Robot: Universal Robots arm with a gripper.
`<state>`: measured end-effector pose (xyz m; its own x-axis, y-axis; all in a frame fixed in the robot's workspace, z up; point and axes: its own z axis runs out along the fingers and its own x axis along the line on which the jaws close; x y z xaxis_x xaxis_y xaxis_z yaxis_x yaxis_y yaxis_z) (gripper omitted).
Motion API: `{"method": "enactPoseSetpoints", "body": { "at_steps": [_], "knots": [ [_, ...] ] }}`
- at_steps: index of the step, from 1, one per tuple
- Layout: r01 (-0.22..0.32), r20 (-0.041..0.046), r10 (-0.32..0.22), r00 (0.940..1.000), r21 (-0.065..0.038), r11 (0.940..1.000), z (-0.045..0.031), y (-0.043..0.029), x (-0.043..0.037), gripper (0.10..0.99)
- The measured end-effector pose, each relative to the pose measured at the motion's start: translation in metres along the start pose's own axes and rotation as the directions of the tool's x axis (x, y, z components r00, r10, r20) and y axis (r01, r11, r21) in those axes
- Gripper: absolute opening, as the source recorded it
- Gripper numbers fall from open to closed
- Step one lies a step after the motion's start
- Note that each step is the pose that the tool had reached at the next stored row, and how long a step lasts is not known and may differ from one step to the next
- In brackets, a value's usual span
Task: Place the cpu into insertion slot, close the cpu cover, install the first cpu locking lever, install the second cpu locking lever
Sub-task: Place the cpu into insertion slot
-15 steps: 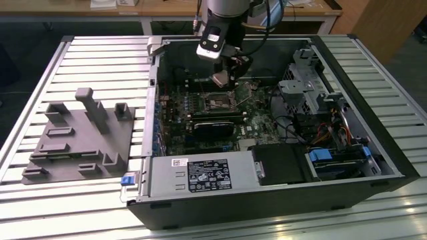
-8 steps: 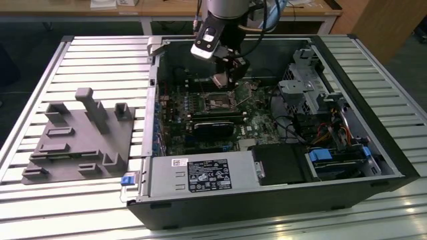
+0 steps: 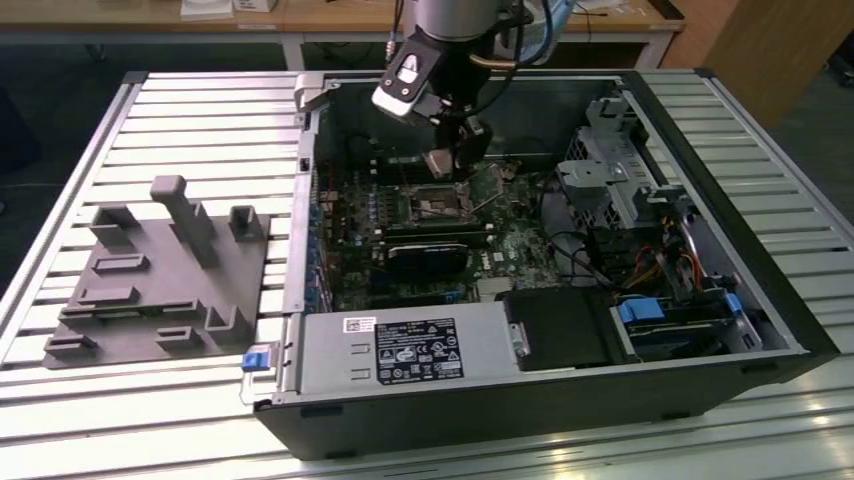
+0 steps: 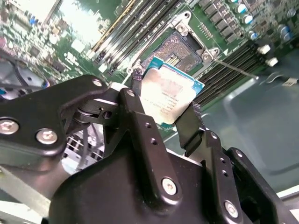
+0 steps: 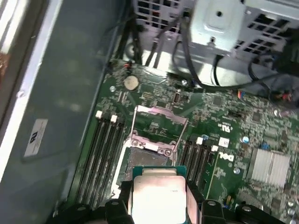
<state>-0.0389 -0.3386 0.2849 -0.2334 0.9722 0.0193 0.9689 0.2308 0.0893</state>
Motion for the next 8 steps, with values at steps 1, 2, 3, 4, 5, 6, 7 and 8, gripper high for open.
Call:
{"method": "enactPoseSetpoints", "body": {
  "at_steps": [1,2,3,4,5,6,7,8],
  "knots": [
    [-0.018,0.0016,0.018,0.9998,0.000,0.9998,0.0004,0.0000,0.0000,0.541],
    [-0.036,0.0032,0.036,0.9994,-0.001,0.9994,0.0008,-0.0001,0.0000,0.541],
    [-0.054,0.0048,0.054,0.9985,-0.001,0.9986,0.0012,-0.0001,0.0000,0.541],
    [-0.073,0.0065,0.073,0.9973,-0.002,0.9973,0.0017,-0.0002,0.0000,0.541],
    [-0.091,0.0081,0.091,0.9958,-0.002,0.9958,0.0021,-0.0002,0.0000,0.541],
    [-0.109,0.0096,0.109,0.9940,-0.003,0.9941,0.0025,-0.0002,0.0000,0.541],
    [-0.127,0.0112,0.127,0.9919,-0.003,0.9919,0.0030,-0.0003,-0.0001,0.541],
    [-0.144,0.0127,0.144,0.9894,-0.004,0.9895,0.0034,-0.0003,-0.0001,0.541]
  ]
}}
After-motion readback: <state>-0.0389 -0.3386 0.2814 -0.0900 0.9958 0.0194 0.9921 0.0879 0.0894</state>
